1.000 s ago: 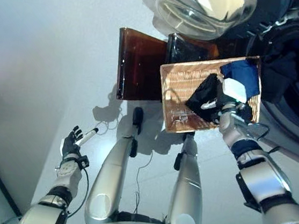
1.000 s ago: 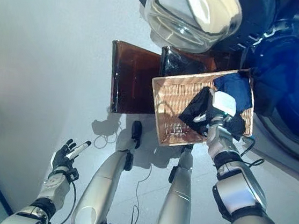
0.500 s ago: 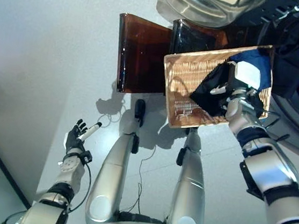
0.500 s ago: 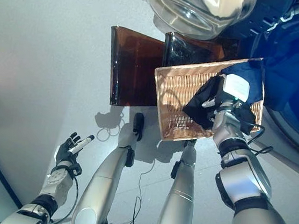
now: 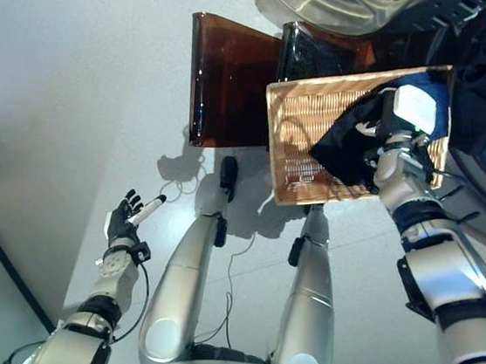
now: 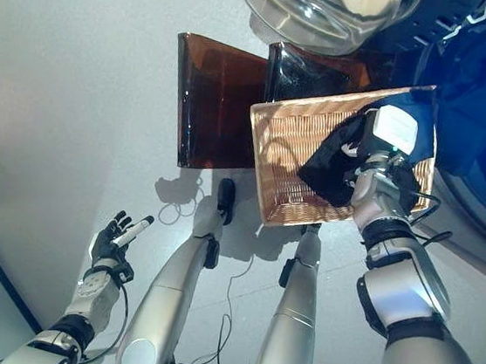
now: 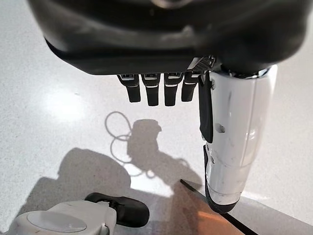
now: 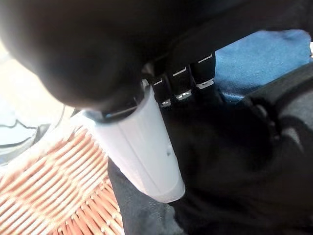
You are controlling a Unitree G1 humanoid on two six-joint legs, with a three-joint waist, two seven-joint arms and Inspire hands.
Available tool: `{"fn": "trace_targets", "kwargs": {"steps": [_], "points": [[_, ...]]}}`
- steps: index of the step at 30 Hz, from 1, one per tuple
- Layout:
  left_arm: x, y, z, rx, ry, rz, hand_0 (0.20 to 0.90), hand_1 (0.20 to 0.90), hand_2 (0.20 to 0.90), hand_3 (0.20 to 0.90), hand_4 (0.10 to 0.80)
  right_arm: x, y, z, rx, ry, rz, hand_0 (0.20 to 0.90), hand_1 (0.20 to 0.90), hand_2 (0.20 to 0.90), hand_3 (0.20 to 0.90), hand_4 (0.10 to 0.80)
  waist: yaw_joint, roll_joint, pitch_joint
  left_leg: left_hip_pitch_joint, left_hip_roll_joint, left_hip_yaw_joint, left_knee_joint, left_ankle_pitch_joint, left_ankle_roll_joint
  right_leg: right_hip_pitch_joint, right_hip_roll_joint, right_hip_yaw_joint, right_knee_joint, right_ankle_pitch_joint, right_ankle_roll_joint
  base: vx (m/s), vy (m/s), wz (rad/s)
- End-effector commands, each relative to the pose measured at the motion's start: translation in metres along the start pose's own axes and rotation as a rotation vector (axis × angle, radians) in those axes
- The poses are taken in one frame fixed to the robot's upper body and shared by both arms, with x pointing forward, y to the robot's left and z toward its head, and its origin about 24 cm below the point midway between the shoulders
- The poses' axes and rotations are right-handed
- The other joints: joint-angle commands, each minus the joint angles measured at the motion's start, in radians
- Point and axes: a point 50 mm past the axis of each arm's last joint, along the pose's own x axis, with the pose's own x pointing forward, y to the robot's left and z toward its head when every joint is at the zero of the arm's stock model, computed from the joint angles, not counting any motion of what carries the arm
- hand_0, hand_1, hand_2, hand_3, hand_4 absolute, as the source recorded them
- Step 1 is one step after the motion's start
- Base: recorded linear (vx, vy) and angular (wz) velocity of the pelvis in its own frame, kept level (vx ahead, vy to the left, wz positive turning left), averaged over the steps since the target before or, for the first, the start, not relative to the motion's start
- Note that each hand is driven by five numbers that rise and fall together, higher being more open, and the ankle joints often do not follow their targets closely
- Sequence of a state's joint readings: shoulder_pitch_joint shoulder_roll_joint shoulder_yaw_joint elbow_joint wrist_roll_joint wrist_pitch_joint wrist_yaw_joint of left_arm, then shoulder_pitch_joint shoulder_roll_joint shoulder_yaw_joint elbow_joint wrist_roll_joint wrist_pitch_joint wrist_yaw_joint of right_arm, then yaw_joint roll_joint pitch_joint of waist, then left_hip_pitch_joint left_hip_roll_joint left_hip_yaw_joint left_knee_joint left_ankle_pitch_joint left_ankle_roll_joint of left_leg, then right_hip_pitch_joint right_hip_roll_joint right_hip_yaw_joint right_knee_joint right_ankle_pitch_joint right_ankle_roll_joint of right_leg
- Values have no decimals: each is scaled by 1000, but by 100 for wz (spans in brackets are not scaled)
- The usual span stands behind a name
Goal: Pick up the clothes and place them into the washing machine
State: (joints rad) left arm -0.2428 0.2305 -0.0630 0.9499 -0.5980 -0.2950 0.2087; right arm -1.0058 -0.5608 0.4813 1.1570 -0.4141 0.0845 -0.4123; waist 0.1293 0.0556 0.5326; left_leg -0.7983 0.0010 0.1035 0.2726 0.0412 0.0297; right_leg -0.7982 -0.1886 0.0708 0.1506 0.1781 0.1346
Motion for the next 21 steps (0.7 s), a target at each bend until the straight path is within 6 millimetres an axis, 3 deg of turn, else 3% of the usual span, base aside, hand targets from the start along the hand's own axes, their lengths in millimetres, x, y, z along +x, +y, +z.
{"fn": "trace_targets", "kwargs": {"steps": [1,8,12,16,17,21], "points": [[-7,23,-7,11,-20,88,900,900,900,900,800,-3,3,-15,-70,19,17,200,200,200,200,300,12,107,-13,12,-24,-19,-150,96,-59,-18,18,29,97,-55,-31,0,0,0],[-8,21,-9,13,-17,89,900,900,900,900,800,0,-6,2,-31,-39,-48,200,200,200,200,300,10,105,-13,28,-22,-11,-149,91,-57,-10,22,33,103,-58,-31,-1,-1,-1],[-8,25,-12,7,-3,123,900,900,900,900,800,-5,-14,28,130,-145,-117,200,200,200,200,300,-8,92,-13,67,-17,-2,-146,79,-57,19,27,40,112,-67,-32,10,4,-7],[-8,30,-13,5,8,143,900,900,900,900,800,-10,-22,18,282,-155,-151,200,200,200,200,300,-23,76,-13,100,-11,6,-146,73,-58,50,30,43,112,-71,-31,30,-26,-12],[-9,32,-16,4,20,152,900,900,900,900,800,-16,-17,11,387,-136,-152,200,200,200,200,300,-32,70,-13,126,-9,9,-140,61,-56,75,31,44,117,-81,-32,13,-23,-5],[-11,36,-22,4,45,164,900,900,900,900,800,-26,-9,-1,529,-96,-149,200,200,200,200,300,-39,64,-13,168,-7,14,-133,48,-54,121,31,47,119,-90,-32,40,-39,-8]]}}
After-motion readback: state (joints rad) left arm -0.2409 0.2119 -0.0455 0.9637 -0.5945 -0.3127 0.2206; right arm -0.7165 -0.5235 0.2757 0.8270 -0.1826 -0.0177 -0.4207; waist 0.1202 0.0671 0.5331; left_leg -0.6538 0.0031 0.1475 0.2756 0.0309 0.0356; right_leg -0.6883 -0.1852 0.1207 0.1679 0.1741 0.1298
